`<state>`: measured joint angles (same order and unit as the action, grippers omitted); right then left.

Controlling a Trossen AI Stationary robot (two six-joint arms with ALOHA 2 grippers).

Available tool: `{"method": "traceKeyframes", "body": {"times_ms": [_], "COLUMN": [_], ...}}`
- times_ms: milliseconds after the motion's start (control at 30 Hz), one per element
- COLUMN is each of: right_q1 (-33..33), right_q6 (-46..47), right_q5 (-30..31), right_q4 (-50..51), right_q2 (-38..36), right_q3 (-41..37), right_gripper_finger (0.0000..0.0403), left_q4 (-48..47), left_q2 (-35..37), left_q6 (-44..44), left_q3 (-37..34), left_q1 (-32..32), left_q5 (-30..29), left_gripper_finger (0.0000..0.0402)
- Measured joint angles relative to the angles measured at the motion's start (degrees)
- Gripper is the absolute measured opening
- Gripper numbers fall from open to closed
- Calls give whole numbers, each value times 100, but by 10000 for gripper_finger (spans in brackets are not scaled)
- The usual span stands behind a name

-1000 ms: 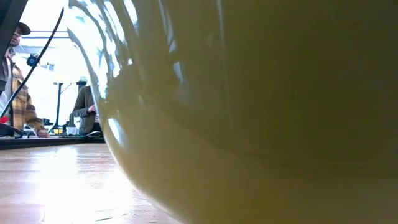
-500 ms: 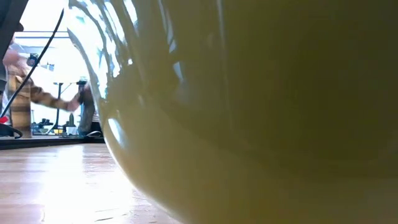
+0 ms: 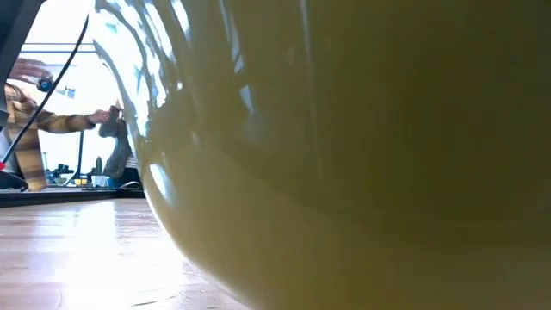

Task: Pick & Place Mini bowls
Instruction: Stack the top white bowl on top of the white bowl on the shelf

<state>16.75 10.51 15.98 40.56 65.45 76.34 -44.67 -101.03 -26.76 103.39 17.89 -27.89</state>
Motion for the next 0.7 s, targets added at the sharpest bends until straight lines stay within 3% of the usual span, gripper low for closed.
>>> {"method": "traceKeyframes", "body": {"times_ms": [367,700], "right_q1": [0,0], "right_q6": [-108,-110], "right_q5": [-306,-316], "right_q4": [270,273], "right_q2": [-324,-399], "right_q3": [0,0], "right_gripper_finger": [221,221], "left_q4": [-999,-1274], "left_q2": [6,4], "left_q6": [1133,3041], "left_q3": [160,167], "left_q1": [1342,2424], "left_q5": [2156,3823], "left_gripper_finger": [4,4]}}
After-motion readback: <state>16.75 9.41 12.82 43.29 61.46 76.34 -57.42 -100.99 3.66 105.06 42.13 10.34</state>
